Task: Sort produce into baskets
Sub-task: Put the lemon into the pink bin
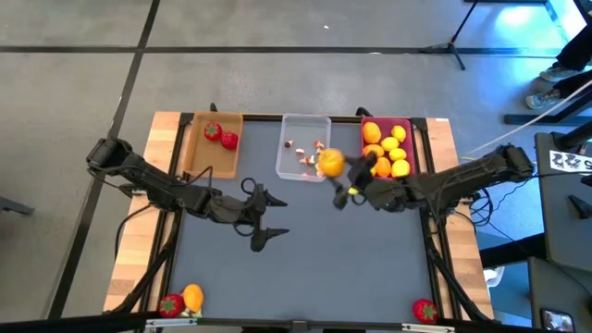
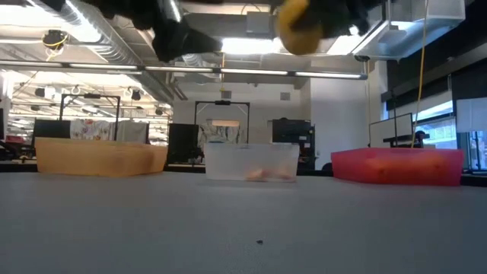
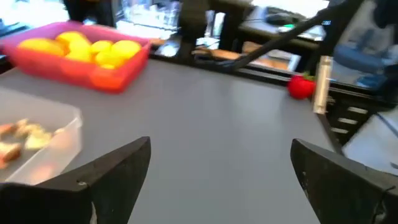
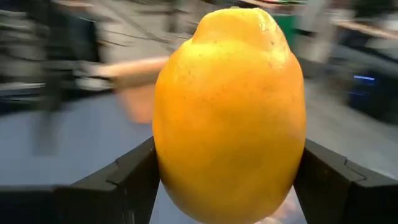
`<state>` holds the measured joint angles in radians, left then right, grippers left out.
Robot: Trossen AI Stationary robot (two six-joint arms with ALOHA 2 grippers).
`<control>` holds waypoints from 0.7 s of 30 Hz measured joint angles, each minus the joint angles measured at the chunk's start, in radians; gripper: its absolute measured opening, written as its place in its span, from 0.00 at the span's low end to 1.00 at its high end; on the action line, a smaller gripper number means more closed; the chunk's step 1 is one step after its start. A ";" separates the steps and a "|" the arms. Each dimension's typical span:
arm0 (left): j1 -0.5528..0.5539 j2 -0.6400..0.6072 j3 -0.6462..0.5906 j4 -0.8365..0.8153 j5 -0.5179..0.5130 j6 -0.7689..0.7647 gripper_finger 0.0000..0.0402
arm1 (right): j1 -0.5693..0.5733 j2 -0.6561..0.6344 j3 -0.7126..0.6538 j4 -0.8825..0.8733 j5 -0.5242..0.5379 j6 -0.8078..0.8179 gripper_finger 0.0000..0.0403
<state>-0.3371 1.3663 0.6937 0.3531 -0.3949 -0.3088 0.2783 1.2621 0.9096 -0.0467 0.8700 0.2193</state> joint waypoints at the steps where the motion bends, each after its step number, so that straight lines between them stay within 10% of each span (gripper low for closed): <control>1: 0.004 0.000 0.000 -0.008 -0.005 -0.008 0.95 | -0.009 -0.020 0.000 -0.058 0.028 0.013 0.71; 13: 0.023 0.000 0.000 -0.031 -0.013 -0.035 0.95 | -0.323 -0.130 -0.002 -0.665 -0.009 0.304 0.72; 21: 0.024 0.000 0.000 -0.029 -0.033 -0.033 0.95 | -0.614 -0.111 -0.041 -0.738 -0.147 0.322 0.72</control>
<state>-0.3130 1.3663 0.6933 0.3241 -0.4282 -0.3420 -0.3360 1.1507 0.8684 -0.7851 0.7225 0.5411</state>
